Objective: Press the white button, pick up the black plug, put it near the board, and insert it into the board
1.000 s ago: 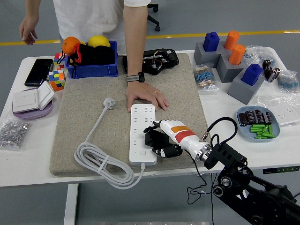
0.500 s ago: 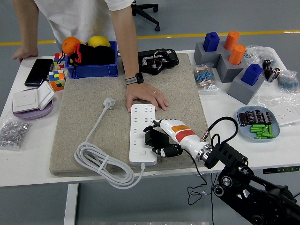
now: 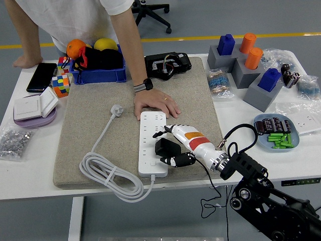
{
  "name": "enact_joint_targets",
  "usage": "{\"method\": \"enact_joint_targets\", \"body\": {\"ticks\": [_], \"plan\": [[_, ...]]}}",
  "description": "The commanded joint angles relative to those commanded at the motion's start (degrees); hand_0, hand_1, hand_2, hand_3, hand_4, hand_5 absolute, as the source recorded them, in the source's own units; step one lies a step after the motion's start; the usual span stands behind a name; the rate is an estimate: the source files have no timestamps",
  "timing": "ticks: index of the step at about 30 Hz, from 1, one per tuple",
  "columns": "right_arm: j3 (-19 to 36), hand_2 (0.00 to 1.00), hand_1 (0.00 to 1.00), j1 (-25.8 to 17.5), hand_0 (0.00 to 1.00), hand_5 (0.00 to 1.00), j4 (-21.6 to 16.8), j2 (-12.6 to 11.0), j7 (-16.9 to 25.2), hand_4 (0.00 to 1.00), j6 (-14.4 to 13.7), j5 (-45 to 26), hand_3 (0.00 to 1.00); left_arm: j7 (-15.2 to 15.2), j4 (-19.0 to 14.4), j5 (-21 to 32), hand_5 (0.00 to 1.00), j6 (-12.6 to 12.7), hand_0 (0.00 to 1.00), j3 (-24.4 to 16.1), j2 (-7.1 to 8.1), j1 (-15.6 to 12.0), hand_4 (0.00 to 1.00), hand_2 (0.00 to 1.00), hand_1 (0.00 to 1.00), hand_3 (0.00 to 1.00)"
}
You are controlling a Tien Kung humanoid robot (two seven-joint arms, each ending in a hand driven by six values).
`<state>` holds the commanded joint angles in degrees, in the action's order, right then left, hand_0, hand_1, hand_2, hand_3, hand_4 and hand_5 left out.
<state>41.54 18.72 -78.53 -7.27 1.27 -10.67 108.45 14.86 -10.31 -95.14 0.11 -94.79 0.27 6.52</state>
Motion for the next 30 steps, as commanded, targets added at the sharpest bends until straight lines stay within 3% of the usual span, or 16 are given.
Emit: {"method": "enact_joint_targets", "body": {"ticks": [6, 7, 12, 14, 30], "plan": [[2.01, 0.709, 0.763, -1.66, 0.800, 0.059, -2.22, -1.28, 1.09, 0.903, 0.40, -1.89, 0.694, -0.09, 0.00, 0.16, 0.265, 0.02, 0.466, -0.10, 0.02, 0.09, 0.585, 0.511, 0.497, 0.576], [2.38, 0.747, 0.790, -2.10, 0.825, 0.135, -2.76, -1.62, 1.46, 0.903, 0.50, -2.31, 0.686, -0.11, 0.00, 0.08, 0.266, 0.02, 0.466, -0.05, 0.03, 0.12, 0.585, 0.511, 0.496, 0.577], [3.50, 0.747, 0.790, -3.98, 0.825, 0.135, -4.53, -2.91, 3.57, 0.903, 0.32, -3.74, 0.686, -0.14, 0.00, 0.14, 0.266, 0.03, 0.466, -0.01, 0.01, 0.12, 0.585, 0.511, 0.496, 0.577], [3.76, 0.741, 0.780, -4.75, 0.829, 0.187, -4.96, -3.41, 4.16, 0.881, 0.33, -4.27, 0.663, -0.13, 0.00, 0.27, 0.267, 0.05, 0.466, -0.05, -0.02, 0.06, 0.585, 0.511, 0.496, 0.577], [2.27, 0.732, 0.771, -5.67, 0.819, 0.166, -3.10, -3.52, 4.51, 0.868, 1.03, -5.58, 0.649, -0.22, 0.00, 0.26, 0.267, 0.09, 0.466, -0.01, -0.08, 0.08, 0.586, 0.511, 0.496, 0.577]]}}
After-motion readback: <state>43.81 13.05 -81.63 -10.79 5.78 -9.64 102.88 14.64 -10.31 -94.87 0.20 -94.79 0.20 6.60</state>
